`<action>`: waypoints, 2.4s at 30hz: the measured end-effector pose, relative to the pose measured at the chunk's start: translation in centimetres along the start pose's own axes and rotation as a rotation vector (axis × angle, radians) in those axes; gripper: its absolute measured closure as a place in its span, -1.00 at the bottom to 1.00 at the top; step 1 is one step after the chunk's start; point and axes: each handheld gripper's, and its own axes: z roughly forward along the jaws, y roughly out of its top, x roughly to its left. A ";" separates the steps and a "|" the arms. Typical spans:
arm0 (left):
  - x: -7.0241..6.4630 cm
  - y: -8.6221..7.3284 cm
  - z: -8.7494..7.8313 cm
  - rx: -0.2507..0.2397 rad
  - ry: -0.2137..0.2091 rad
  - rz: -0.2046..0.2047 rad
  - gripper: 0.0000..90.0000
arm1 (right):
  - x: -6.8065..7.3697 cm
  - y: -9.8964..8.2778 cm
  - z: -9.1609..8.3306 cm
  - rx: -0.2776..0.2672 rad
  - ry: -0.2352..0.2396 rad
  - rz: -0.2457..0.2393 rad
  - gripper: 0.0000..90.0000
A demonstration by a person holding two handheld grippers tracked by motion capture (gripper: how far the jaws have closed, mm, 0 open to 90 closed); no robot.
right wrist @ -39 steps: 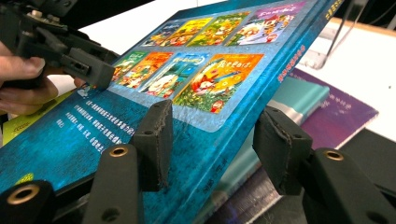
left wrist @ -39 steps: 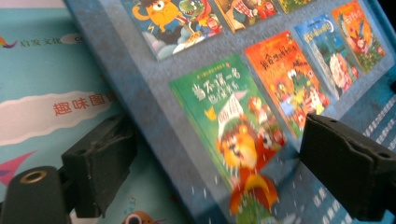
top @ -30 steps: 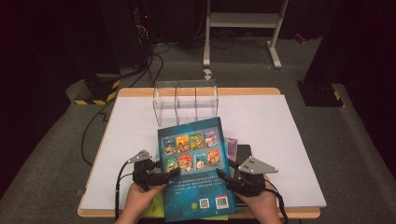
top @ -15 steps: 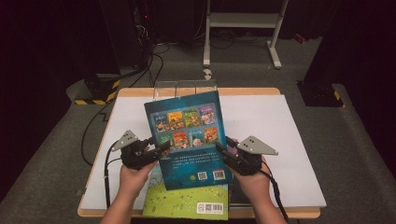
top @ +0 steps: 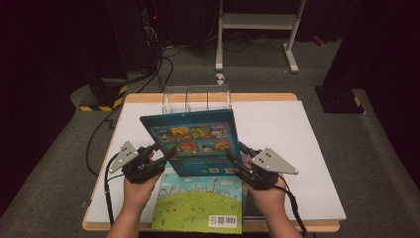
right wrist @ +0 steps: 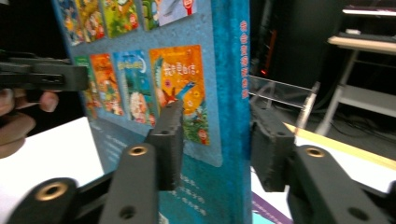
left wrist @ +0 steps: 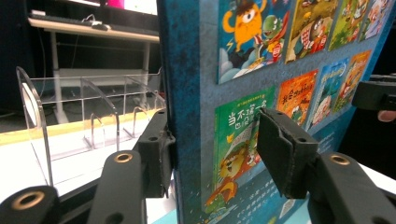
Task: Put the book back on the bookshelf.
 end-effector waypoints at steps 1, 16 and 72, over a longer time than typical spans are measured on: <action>-0.1 0.0 -0.1 0.000 0.003 0.004 0.03 | 0.1 -0.1 -0.1 -0.007 0.019 -0.003 0.12; 0.6 -0.4 -2.0 0.038 0.053 0.007 -0.08 | -0.7 0.8 2.5 0.093 0.220 -0.010 0.12; 0.3 2.8 -6.1 -0.011 0.126 -0.029 -0.61 | 15.4 0.8 13.7 0.160 0.332 -0.136 0.18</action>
